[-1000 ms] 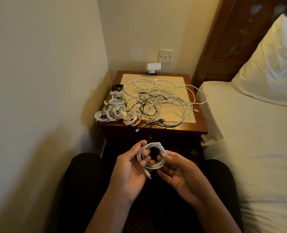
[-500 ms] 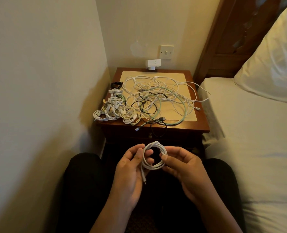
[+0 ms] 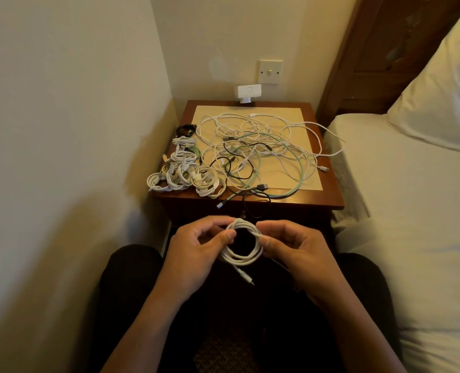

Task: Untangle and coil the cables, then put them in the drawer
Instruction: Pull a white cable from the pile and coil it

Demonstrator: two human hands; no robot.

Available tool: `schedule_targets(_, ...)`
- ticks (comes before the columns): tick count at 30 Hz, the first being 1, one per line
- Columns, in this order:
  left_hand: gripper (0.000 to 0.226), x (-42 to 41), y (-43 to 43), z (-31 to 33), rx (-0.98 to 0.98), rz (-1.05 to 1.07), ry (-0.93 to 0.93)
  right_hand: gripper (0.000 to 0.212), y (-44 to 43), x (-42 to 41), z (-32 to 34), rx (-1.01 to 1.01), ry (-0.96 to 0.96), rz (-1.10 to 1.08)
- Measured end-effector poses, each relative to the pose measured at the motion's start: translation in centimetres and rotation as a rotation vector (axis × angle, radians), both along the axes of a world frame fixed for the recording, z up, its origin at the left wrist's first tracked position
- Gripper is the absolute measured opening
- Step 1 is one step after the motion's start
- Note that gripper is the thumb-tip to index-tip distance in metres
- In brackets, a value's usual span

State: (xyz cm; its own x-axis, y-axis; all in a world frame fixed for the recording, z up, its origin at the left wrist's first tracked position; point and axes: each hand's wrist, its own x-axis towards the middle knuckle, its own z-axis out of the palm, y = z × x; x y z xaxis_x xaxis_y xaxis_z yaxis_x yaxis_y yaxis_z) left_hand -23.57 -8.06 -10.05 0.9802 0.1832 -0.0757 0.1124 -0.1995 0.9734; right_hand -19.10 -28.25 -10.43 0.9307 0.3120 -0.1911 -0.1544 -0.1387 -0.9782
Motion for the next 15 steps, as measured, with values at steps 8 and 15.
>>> schedule_targets(8,0.017,7.5,3.8,-1.3,0.191,0.313,-0.118,0.027,-0.1,3.3,-1.1,-0.106,-0.079,-0.098)
schedule_targets(15,0.02,16.3,7.5,-2.6,0.119,0.445,0.024,0.025,-1.3,4.9,-2.0,-0.188,-0.068,-0.12)
